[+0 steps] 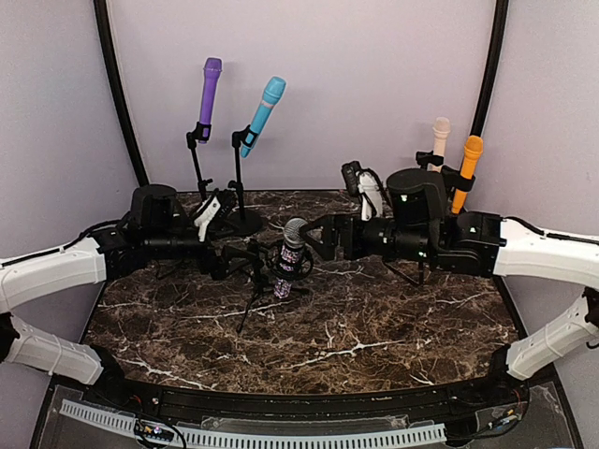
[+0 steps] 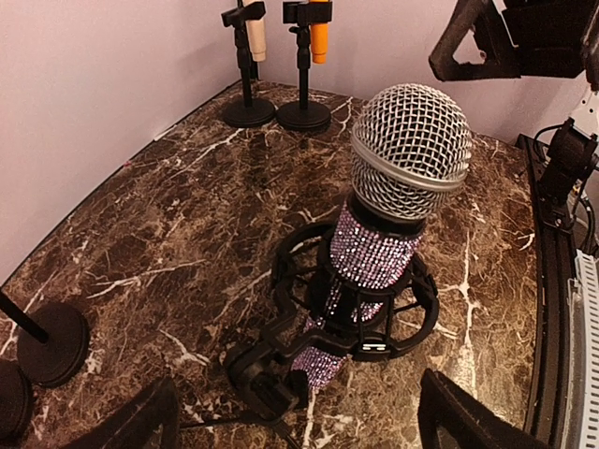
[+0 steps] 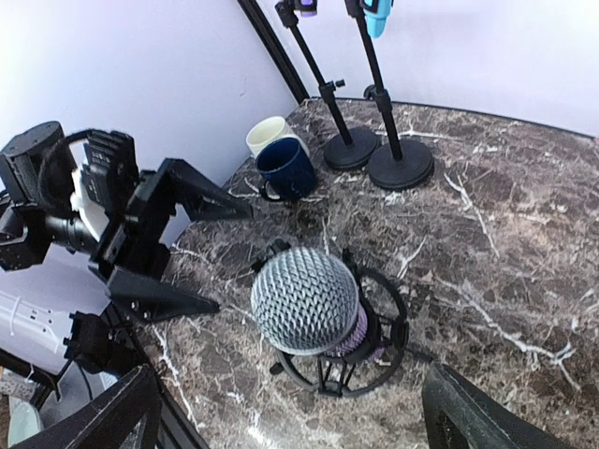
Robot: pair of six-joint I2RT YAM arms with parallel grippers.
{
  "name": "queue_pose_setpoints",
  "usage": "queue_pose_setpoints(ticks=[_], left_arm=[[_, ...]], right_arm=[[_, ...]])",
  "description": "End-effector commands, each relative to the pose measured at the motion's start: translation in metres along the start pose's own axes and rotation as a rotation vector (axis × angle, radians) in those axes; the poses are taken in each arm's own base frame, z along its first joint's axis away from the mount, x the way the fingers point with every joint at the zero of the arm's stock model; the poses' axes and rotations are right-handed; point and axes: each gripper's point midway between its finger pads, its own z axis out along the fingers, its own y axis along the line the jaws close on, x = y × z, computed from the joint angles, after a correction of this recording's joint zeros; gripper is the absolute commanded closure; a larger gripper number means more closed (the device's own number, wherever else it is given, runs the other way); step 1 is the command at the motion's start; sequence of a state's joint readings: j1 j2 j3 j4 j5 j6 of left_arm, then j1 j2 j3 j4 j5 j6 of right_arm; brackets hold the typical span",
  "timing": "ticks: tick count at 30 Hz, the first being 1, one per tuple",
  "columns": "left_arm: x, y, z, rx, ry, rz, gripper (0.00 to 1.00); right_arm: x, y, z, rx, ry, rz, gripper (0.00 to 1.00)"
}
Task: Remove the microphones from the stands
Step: Hold the microphone stand at the center of the board.
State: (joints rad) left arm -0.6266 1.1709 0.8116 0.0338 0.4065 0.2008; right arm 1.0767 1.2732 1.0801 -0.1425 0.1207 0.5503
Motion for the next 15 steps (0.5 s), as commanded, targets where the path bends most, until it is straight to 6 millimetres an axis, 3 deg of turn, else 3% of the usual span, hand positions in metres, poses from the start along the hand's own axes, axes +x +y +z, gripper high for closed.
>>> queue_pose_setpoints(ticks=[1, 8, 15], left_arm=[[-0.007, -0.012, 0.005, 0.086, 0.002, -0.029, 0.10], [-0.001, -0.004, 0.011, 0.044, 0.022, -0.049, 0.10], [-0.002, -0.006, 0.022, 0.085, 0.037, -0.031, 0.14]], right_arm=[[-0.017, 0.014, 0.021, 0.069, -0.046, -0.068, 0.01], [-0.013, 0.006, 0.045, 0.223, -0.054, -0.101, 0.05], [-0.008, 0.003, 0.063, 0.253, -0.050, -0.117, 0.07]])
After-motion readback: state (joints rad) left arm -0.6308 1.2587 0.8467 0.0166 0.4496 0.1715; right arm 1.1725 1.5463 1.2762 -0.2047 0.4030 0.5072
